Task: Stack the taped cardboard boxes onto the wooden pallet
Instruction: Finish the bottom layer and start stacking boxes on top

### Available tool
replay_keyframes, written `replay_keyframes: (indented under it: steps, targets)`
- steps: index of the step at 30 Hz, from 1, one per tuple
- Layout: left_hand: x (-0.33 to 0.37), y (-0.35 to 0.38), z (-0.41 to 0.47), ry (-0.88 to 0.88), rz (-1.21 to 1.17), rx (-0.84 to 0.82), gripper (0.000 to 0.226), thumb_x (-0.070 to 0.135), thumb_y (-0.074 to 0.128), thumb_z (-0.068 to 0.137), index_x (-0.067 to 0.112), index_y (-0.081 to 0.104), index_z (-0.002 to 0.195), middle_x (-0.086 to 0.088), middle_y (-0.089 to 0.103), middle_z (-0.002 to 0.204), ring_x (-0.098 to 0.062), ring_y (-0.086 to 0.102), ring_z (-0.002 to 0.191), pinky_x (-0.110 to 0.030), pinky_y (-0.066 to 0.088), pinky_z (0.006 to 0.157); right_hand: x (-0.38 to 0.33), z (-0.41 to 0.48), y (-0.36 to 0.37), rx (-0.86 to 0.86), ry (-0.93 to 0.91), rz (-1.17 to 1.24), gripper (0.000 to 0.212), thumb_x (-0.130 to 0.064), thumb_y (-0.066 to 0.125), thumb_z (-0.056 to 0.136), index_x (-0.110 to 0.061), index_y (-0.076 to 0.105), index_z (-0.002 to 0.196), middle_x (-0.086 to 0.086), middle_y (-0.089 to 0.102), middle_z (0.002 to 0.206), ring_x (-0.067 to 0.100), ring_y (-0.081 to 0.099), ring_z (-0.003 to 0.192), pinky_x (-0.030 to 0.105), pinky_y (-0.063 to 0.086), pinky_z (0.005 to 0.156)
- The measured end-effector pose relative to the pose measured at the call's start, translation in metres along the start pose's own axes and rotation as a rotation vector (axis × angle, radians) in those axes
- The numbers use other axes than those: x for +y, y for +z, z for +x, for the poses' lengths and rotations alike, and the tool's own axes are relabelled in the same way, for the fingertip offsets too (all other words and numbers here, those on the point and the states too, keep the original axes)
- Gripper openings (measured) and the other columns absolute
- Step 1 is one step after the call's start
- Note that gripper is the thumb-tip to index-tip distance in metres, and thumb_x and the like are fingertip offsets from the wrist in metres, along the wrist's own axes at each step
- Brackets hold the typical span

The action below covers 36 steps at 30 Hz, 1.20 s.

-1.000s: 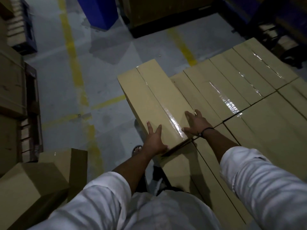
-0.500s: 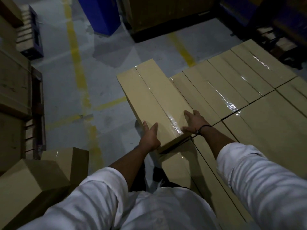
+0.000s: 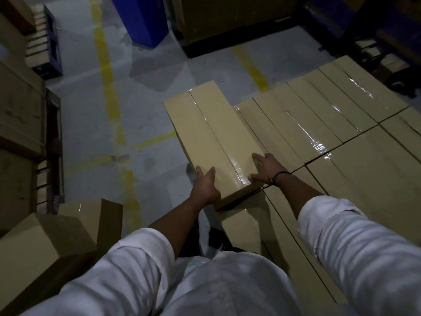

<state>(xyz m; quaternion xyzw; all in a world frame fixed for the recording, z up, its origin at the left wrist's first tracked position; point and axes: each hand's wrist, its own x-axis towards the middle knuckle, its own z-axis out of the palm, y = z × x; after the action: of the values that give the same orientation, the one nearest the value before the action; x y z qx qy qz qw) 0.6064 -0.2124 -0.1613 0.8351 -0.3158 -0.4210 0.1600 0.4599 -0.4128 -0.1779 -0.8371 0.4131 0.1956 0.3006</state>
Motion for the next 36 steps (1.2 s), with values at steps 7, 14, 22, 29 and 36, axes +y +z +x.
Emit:
replay_keyframes:
  steps: [7, 14, 22, 29, 36]
  targets:
    - [0.002, 0.003, -0.004, 0.001, -0.007, -0.002, 0.108, -0.001, 0.076, 0.082, 0.023, 0.009, 0.163, -0.016, -0.028, 0.164, -0.032, 0.008, 0.155, -0.027, 0.038, 0.107, 0.002, -0.005, 0.0, 0.0, -0.011, -0.023, 0.094, -0.041, 0.08, 0.081, -0.027, 0.026, 0.156, 0.021, 0.022, 0.157, 0.044, 0.04, 0.136, 0.049, 0.041, 0.111]
    - [0.003, 0.001, -0.008, 0.0, 0.0, -0.012, 0.109, -0.001, 0.076, 0.082, 0.024, 0.008, 0.163, -0.014, -0.028, 0.164, -0.033, 0.013, 0.154, -0.024, 0.041, 0.099, 0.0, -0.008, 0.0, 0.002, -0.004, -0.017, 0.093, -0.039, 0.081, 0.08, -0.027, 0.028, 0.155, 0.02, 0.024, 0.155, 0.043, 0.041, 0.135, 0.049, 0.043, 0.109]
    - [-0.002, -0.002, -0.003, 0.027, -0.007, -0.012, 0.111, 0.008, 0.08, 0.083, 0.022, 0.005, 0.164, -0.016, -0.027, 0.164, -0.031, 0.013, 0.154, -0.02, 0.037, 0.1, -0.009, -0.006, -0.002, 0.023, 0.022, -0.05, 0.086, -0.05, 0.076, 0.08, -0.027, 0.034, 0.15, 0.017, 0.029, 0.151, 0.044, 0.044, 0.13, 0.052, 0.046, 0.105]
    - [-0.018, -0.016, -0.017, 0.057, -0.005, 0.141, 0.099, 0.027, 0.078, 0.086, 0.02, 0.017, 0.163, -0.015, -0.008, 0.169, -0.027, 0.021, 0.153, -0.028, 0.034, 0.112, -0.043, -0.013, 0.004, 0.09, -0.079, -0.267, 0.072, -0.056, 0.066, 0.085, -0.026, 0.038, 0.145, 0.014, 0.024, 0.156, 0.041, 0.031, 0.138, 0.056, 0.033, 0.111]
    - [-0.04, -0.043, -0.058, 0.056, -0.052, 0.229, 0.08, 0.026, 0.07, 0.095, 0.017, 0.024, 0.16, -0.015, 0.007, 0.168, -0.026, 0.023, 0.152, -0.028, 0.035, 0.109, -0.097, -0.028, 0.014, 0.12, -0.226, -0.286, 0.07, -0.052, 0.061, 0.09, -0.028, 0.036, 0.151, 0.009, 0.023, 0.162, 0.035, 0.03, 0.142, 0.051, 0.031, 0.112]
